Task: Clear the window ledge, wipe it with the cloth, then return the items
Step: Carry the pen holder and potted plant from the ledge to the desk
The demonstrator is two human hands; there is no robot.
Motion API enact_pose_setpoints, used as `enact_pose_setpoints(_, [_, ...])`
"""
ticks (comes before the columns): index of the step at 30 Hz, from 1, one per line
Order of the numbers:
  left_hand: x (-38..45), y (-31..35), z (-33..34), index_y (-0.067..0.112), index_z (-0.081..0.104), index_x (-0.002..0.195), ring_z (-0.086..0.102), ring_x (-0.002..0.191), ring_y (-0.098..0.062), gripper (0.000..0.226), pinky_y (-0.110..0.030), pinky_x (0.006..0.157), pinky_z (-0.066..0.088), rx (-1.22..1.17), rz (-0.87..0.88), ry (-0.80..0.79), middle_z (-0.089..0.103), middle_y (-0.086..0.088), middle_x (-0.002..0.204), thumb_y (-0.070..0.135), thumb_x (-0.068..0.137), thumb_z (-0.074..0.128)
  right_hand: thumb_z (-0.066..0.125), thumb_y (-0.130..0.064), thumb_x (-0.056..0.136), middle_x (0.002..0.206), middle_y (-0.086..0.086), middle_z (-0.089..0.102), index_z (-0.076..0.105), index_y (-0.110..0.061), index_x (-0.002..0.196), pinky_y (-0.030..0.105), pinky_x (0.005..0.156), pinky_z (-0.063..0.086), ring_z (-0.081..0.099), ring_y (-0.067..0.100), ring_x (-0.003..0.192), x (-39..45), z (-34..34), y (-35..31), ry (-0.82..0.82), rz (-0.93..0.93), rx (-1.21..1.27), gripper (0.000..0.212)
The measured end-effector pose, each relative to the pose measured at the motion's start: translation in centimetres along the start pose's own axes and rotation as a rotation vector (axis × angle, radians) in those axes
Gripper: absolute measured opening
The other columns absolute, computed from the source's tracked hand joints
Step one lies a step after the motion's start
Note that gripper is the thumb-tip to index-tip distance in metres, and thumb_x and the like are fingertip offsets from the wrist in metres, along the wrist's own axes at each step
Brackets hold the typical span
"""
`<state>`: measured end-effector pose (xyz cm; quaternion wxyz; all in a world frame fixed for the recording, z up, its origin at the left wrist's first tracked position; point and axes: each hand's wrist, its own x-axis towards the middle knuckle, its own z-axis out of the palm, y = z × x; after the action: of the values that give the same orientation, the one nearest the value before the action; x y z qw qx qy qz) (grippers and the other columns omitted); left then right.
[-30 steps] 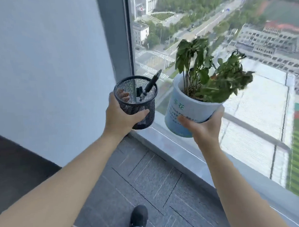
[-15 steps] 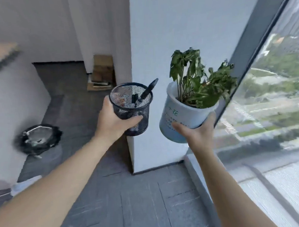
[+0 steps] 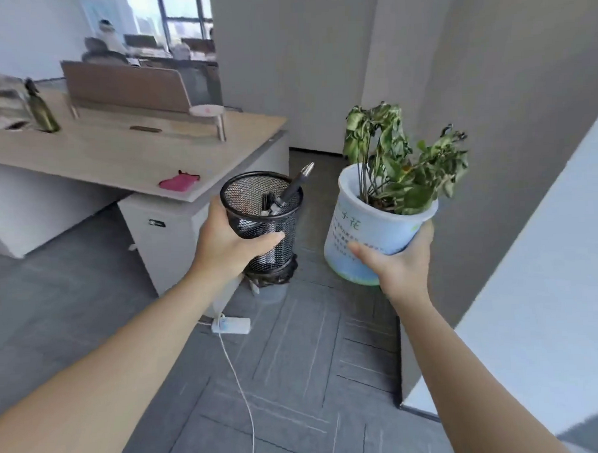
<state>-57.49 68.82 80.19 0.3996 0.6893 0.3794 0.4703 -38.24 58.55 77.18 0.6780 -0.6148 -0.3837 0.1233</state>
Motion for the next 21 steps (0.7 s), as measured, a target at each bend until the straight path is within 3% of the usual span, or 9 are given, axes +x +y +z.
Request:
enact_pose_setpoints(3, [1.5,-0.9,-4.4,0.011,0.045,0.118,0.054,0.105,-0.014,0.089,-0.025,0.093,0.038,0.049,-0.008,0.106,0.057,0.003,0.109,0.036,0.038,0.076,0.08,-0.037,0.04,0.123,0.003,0.049,0.03,-0.008,0.132,0.035,0.091,0.049,0.053,0.018,0.112,1.2,5.3,-0.1,-0.073,-0.015,0.028,0.108])
enact_pose_setpoints(7, [4.2,-2.5,-8.3,0.011,0.045,0.117,0.05,0.101,-0.01,0.08,-0.018,0.088,0.035,0.107,-0.031,0.22,0.053,0.007,0.105,0.025,0.046,0.078,0.082,-0.032,0.042,0.122,0.004,0.048,0.032,-0.004,0.131,0.02,0.083,0.046,0.051,0.017,0.111,3.8,11.3,0.6,-0.164,-0.054,0.059,0.105])
enact_pose_setpoints(10, [6.9,-3.9,-9.9,0.01,0.045,0.118,0.046,0.1,-0.008,0.071,-0.007,0.076,0.03,0.153,-0.058,0.298,0.051,0.006,0.105,0.01,0.058,0.083,0.08,-0.038,0.04,0.122,0.004,0.048,0.032,-0.005,0.131,0.018,0.081,0.044,0.051,0.015,0.109,6.6,15.6,1.4,-0.24,-0.085,0.089,0.108])
enact_pose_setpoints(13, [10.4,-5.6,-10.6,0.008,0.044,0.118,0.048,0.1,-0.009,0.068,-0.009,0.078,0.032,0.164,-0.082,0.359,0.052,0.005,0.105,0.006,0.061,0.08,0.08,-0.034,0.042,0.119,0.001,0.046,0.03,-0.006,0.133,0.01,0.078,0.044,0.052,0.011,0.104,10.3,19.7,2.4,-0.32,-0.097,0.122,0.107])
enact_pose_setpoints(16, [14.4,-6.9,-10.6,0.008,0.044,0.118,0.048,0.1,-0.01,0.067,-0.019,0.084,0.035,0.172,-0.114,0.417,0.051,0.005,0.105,0.007,0.061,0.08,0.08,-0.035,0.039,0.111,-0.003,0.045,0.031,-0.004,0.129,0.016,0.077,0.045,0.052,0.004,0.096,14.6,23.4,3.3,-0.376,-0.106,0.145,0.107])
enact_pose_setpoints(19, [18.4,-8.1,-10.8,0.008,0.043,0.118,0.05,0.1,-0.011,0.067,-0.023,0.085,0.037,0.167,-0.138,0.464,0.053,0.004,0.107,0.008,0.062,0.079,0.08,-0.027,0.043,0.103,-0.014,0.045,0.032,-0.005,0.128,0.027,0.084,0.047,0.051,0.012,0.101,18.8,26.5,4.1,-0.418,-0.094,0.143,0.1])
enact_pose_setpoints(21, [20.8,-9.1,-10.9,0.009,0.043,0.117,0.05,0.1,-0.012,0.066,-0.025,0.085,0.038,0.158,-0.148,0.497,0.053,0.004,0.107,0.007,0.062,0.079,0.078,-0.025,0.044,0.099,-0.021,0.042,0.031,-0.005,0.127,0.02,0.081,0.045,0.051,0.005,0.094,21.3,28.5,4.7,-0.441,-0.103,0.133,0.097])
